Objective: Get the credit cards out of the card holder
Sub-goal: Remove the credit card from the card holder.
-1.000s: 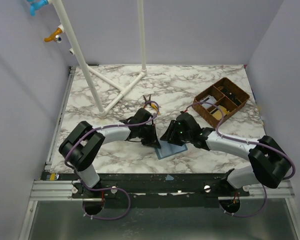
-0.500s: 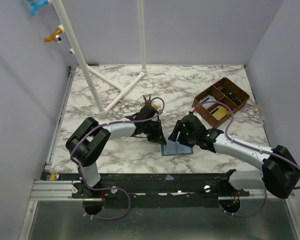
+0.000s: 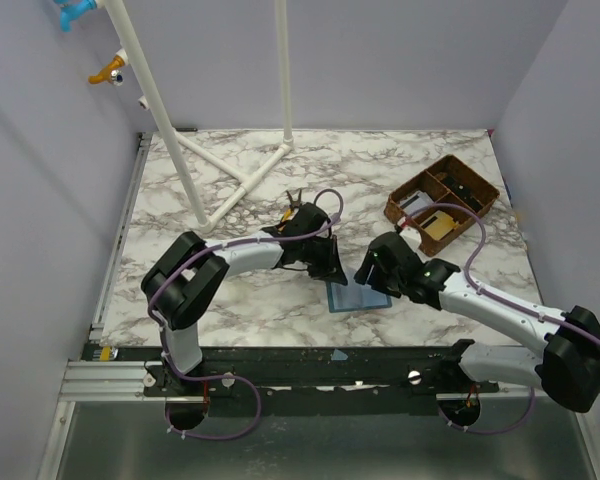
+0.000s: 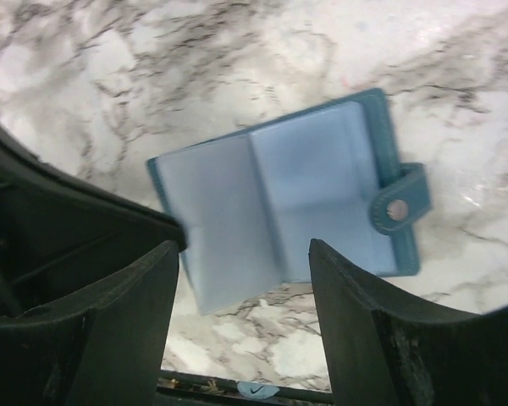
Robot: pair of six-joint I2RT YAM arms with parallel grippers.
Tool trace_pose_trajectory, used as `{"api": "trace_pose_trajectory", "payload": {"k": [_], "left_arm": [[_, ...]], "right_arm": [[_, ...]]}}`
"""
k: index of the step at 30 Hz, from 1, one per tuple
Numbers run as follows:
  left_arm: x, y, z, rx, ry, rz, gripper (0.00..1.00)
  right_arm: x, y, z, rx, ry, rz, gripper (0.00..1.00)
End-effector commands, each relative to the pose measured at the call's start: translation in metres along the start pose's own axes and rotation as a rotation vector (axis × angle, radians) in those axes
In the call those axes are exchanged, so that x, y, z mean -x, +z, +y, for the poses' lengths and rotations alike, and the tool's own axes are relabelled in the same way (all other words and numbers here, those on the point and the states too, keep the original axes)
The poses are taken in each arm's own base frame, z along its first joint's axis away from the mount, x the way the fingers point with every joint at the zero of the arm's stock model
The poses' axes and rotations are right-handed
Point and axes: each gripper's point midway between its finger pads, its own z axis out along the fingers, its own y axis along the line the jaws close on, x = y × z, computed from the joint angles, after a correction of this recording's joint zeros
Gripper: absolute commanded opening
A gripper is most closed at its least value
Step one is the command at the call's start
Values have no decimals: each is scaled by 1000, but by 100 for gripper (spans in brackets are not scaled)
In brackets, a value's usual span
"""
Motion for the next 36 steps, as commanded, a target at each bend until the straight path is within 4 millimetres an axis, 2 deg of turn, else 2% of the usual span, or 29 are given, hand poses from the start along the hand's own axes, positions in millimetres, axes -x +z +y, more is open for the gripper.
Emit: {"api": "trace_pose_trajectory", "payload": {"k": [1,4,9,12,14,17,26,31,34,36], "left_arm": [[-2,7,-15,-27,7,37,0],[0,13,-20,-24,12,44,0],[1,27,-25,-24,10,64,0],[1,37,-29,-30,10,81,1],[0,43,-32,-32,12,92,8],[1,48,-37,-42,21,100,26],[8,45,-50,-65,50,78,56],[13,41,-59,-84,64,66,64],[16,39,-64,-94,67,59,64],[19,35,-60,-68,64,41,65]], "right_arm": [[12,-9,-31,-162,30,-70,65],[18,-18,-33,-155,57,-105,65],[31,-37,-26,-87,68,-155,65],[31,-41,-22,-62,55,-146,66],[31,-42,-20,-53,50,-139,66],[30,-44,-18,-42,46,-131,66],[34,-51,-15,-23,37,-141,66],[38,-54,-11,-11,37,-150,66],[39,-56,-8,2,30,-149,66],[37,-54,-6,7,15,-137,66]]}}
